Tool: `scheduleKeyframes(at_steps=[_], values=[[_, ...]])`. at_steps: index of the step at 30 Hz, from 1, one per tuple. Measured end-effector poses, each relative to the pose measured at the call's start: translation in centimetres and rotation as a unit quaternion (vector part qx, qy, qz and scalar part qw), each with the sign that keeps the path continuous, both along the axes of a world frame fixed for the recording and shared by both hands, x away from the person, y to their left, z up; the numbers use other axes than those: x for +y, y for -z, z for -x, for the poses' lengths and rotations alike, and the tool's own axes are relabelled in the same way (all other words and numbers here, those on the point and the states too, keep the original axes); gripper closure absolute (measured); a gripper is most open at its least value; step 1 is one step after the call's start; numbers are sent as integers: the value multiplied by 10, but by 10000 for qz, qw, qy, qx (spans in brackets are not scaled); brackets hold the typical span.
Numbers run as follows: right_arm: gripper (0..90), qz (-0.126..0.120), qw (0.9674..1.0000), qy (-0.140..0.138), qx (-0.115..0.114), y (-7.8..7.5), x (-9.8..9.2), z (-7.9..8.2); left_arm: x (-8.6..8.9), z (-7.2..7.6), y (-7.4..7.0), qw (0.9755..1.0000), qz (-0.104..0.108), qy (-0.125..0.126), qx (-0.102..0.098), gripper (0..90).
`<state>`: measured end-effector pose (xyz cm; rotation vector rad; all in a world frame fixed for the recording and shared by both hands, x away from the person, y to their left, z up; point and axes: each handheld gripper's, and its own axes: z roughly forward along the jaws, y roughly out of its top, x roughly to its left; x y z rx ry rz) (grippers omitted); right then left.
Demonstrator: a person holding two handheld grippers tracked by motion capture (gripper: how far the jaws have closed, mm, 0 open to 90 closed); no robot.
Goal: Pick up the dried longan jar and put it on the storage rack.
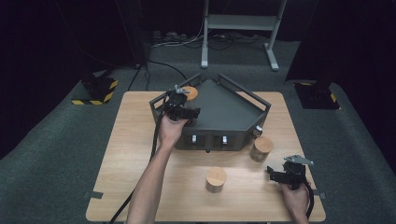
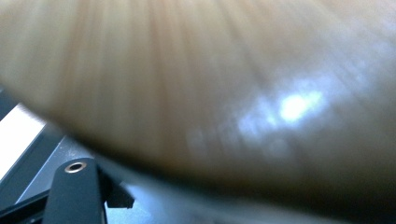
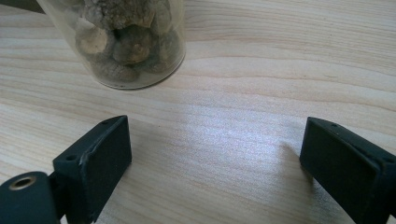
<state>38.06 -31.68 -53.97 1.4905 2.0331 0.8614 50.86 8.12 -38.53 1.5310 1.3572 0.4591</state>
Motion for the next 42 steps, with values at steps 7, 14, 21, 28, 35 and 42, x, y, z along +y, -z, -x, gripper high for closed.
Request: scheduleKeyframes(at_steps=[7,14,21,28,35,42], values=[[86,0,10000,-1,-1,0,0,0,3,-1,2,10000,19,-59,-20,262],[86,2,10000,-1,-2,0,0,0,0,1,4,9999,-64,-62,-103,261],[86,1,10000,-2,-1,0,0,0,0,2,5,9998,-168,-4,-135,261],[86,3,10000,-3,-2,0,0,0,1,2,5,9998,-132,26,-169,260],[86,1,10000,-2,-1,0,0,0,3,4,3,9995,-65,80,-296,197],[87,-1,10000,5,-1,0,0,0,7,8,1,9993,-75,116,-342,111]])
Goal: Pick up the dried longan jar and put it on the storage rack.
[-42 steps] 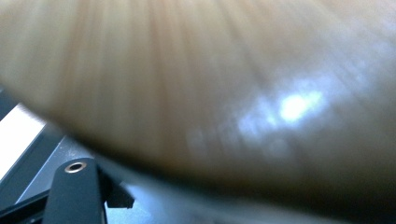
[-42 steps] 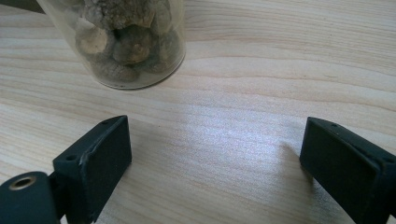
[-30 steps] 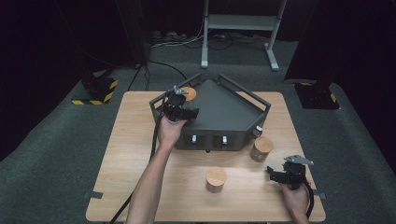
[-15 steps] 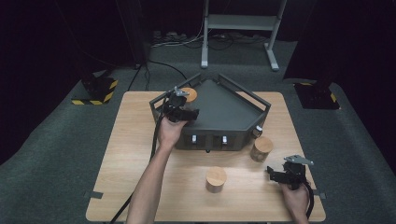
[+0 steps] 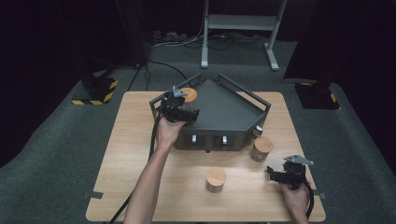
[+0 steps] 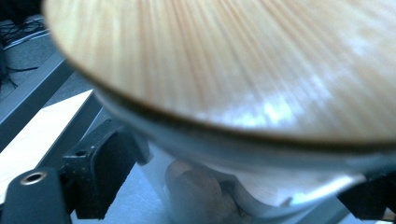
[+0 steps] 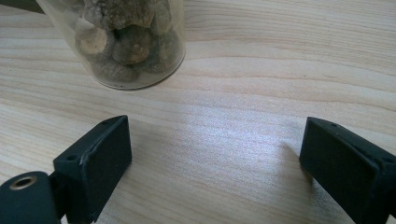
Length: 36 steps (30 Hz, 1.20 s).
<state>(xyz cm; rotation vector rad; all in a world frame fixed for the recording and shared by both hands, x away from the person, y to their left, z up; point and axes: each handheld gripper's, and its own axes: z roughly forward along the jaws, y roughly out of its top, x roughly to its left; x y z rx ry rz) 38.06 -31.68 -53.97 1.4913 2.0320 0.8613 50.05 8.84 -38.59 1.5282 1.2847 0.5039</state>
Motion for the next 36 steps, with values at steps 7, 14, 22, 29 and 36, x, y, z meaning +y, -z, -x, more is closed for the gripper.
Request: scheduleKeyframes(at_steps=[7,14,22,29,36], values=[[87,0,10000,-1,0,0,0,0,3,3,-2,10000,37,39,27,96],[87,0,10000,0,0,0,0,0,6,5,-3,9999,122,77,84,83],[87,-1,10000,0,1,0,0,0,8,8,-1,9999,141,65,72,81],[87,0,10000,0,-1,0,0,0,12,12,1,9998,126,104,67,80],[87,0,10000,1,0,0,0,0,17,16,2,9998,140,86,85,78]])
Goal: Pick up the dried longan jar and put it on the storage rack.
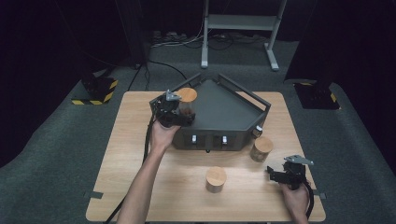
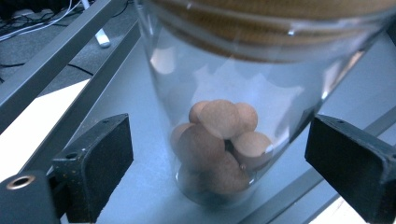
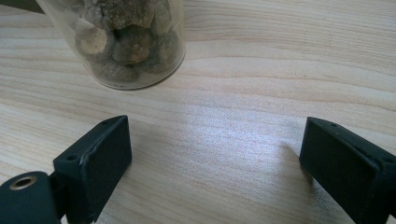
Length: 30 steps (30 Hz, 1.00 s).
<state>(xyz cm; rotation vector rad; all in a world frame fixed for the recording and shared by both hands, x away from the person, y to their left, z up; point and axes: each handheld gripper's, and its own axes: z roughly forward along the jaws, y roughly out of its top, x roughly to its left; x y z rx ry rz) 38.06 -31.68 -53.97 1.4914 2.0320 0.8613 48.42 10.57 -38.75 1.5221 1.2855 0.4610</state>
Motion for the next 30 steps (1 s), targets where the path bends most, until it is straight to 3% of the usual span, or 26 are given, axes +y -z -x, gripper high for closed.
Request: scheduleKeyframes(at_steps=[15,30], values=[[87,0,10000,3,-2,0,0,0,7,10,1,9999,95,28,-34,77],[87,1,10000,3,-2,0,0,0,11,19,1,9999,-27,103,12,77]])
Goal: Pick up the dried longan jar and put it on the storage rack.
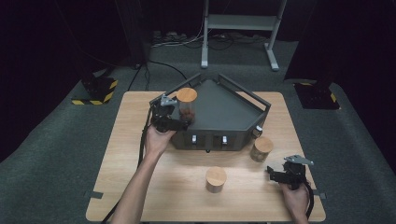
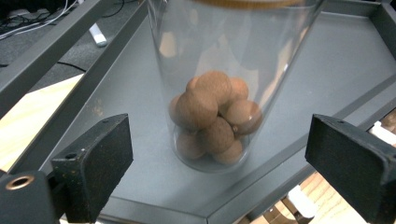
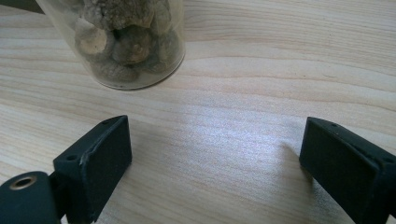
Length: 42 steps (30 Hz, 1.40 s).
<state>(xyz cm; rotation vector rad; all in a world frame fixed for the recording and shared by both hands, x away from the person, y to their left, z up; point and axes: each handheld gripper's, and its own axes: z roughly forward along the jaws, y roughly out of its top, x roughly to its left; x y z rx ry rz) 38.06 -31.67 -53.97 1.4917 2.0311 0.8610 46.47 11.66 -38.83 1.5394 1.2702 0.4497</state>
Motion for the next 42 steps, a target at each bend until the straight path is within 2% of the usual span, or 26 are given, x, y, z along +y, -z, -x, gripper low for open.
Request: scheduleKeyframes(at_steps=[10,22,27,42], values=[[87,0,10000,0,0,0,0,0,3,5,0,10000,38,-11,-33,77],[87,-1,10000,5,0,0,0,0,6,14,4,10000,-23,2,-53,77],[87,-1,10000,6,0,0,0,0,8,18,4,9999,94,-34,-32,77],[88,-1,10000,5,0,0,0,0,16,27,8,9999,98,-93,-52,77]])
